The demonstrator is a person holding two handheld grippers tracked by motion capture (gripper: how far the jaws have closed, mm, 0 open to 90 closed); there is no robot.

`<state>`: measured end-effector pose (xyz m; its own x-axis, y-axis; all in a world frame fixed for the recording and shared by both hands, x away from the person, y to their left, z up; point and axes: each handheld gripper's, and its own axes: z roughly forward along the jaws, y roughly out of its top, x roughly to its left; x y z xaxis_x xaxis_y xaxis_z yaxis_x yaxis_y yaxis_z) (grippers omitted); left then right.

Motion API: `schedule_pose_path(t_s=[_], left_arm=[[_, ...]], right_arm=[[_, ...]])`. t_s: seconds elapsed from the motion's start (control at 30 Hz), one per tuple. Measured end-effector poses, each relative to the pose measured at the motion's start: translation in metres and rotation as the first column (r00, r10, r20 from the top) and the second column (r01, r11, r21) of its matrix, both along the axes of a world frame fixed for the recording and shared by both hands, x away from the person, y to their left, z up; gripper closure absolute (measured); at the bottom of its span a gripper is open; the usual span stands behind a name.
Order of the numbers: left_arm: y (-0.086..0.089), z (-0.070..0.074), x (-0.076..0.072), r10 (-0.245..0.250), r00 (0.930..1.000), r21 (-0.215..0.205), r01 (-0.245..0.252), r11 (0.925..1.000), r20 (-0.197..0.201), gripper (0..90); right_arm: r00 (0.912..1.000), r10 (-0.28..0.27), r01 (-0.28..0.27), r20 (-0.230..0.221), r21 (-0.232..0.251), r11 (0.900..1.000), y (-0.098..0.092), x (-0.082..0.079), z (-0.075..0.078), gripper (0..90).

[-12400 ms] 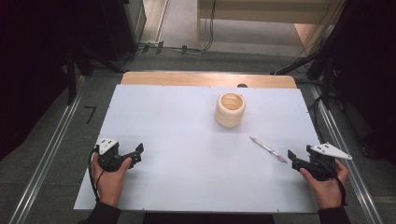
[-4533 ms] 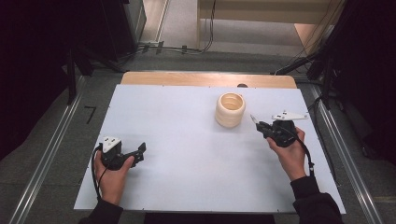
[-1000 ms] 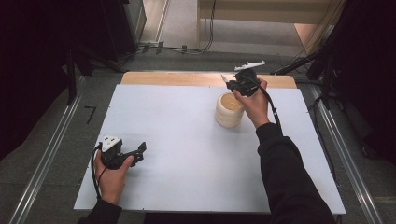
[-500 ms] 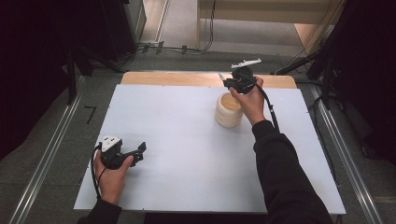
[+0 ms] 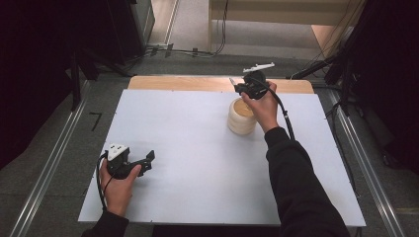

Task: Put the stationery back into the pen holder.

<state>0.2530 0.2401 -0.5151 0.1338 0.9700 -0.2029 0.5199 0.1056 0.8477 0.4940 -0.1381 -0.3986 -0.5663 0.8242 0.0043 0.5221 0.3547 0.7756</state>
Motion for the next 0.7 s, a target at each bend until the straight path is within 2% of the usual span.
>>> schedule_pose_path(t_s=[0.37,0.53,0.7], left_arm=[[0.000,0.000,0.000,-0.002,1.0000,-0.001,0.002,1.0000,-0.002,4.4],[0.000,0.000,0.000,-0.001,1.0000,0.001,0.001,1.0000,-0.002,4.4],[-0.001,0.000,0.000,-0.001,1.0000,0.005,0.001,1.0000,-0.002,4.4]], right_arm=[[0.9999,0.008,-0.008,-0.006,0.001,1.000,-0.003,-0.002,-0.001,77.3],[0.9999,0.012,-0.012,-0.008,0.030,0.999,-0.010,-0.007,-0.003,75.9],[0.9999,0.009,-0.009,-0.011,0.030,0.999,-0.017,-0.012,-0.005,75.3]])
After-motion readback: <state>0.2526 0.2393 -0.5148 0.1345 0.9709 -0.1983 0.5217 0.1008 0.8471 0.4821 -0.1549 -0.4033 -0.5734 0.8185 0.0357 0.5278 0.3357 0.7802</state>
